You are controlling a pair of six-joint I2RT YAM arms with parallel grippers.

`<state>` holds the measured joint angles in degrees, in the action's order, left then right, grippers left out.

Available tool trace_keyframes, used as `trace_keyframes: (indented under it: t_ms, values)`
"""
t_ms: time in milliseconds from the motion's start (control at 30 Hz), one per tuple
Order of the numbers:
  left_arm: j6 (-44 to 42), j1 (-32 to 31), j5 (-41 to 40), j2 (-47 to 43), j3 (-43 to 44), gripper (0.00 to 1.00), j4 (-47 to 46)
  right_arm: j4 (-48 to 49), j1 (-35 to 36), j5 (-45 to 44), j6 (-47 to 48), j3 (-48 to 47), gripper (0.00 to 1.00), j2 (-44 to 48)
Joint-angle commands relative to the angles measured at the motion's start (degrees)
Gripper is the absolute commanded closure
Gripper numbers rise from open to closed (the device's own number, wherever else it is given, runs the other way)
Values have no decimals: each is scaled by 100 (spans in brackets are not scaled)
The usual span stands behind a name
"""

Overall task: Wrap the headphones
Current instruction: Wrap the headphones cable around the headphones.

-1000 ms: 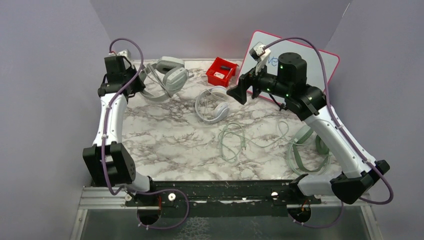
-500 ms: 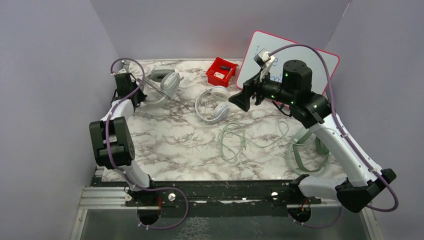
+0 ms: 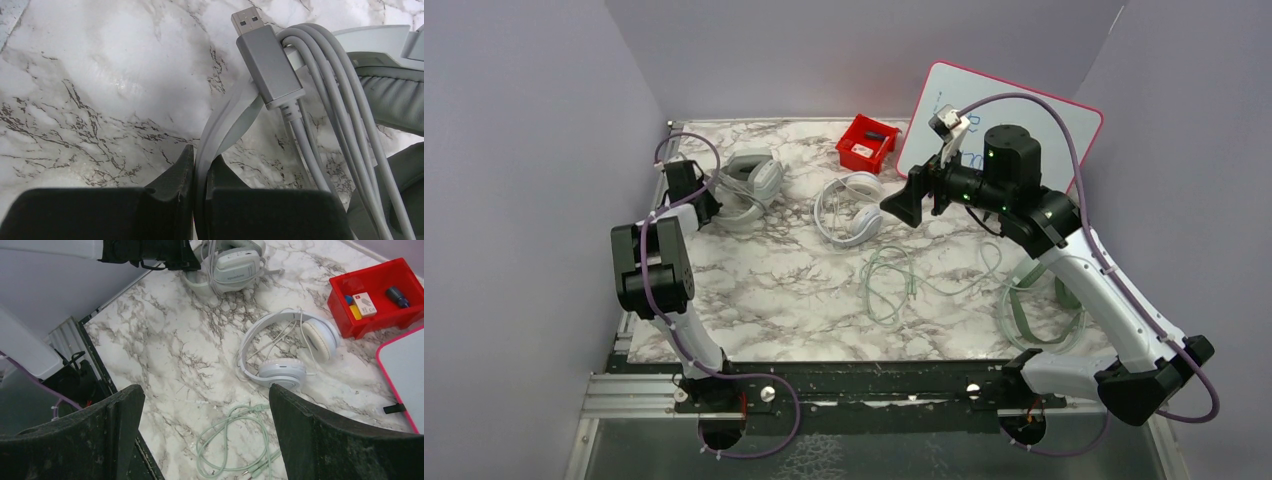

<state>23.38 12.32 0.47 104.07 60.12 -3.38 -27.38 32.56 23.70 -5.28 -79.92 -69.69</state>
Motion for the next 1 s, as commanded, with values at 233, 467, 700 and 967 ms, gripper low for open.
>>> trace_keyframes:
  t_ms: [233, 467, 700, 967]
  values:
    - [155, 34, -3, 405, 38, 83, -476, 16, -17, 146, -198, 62, 0, 38]
    - [28, 33, -207, 438, 127, 65, -222, -49, -15, 110, -323, 109, 0, 131]
    - [91, 35, -467, 61, 179, 52, 386, -387, -20, -75, -349, 44, 0, 172]
    - [306, 157, -538, -198, 162, 46, 1204, -967, -16, -93, -404, -192, 0, -4]
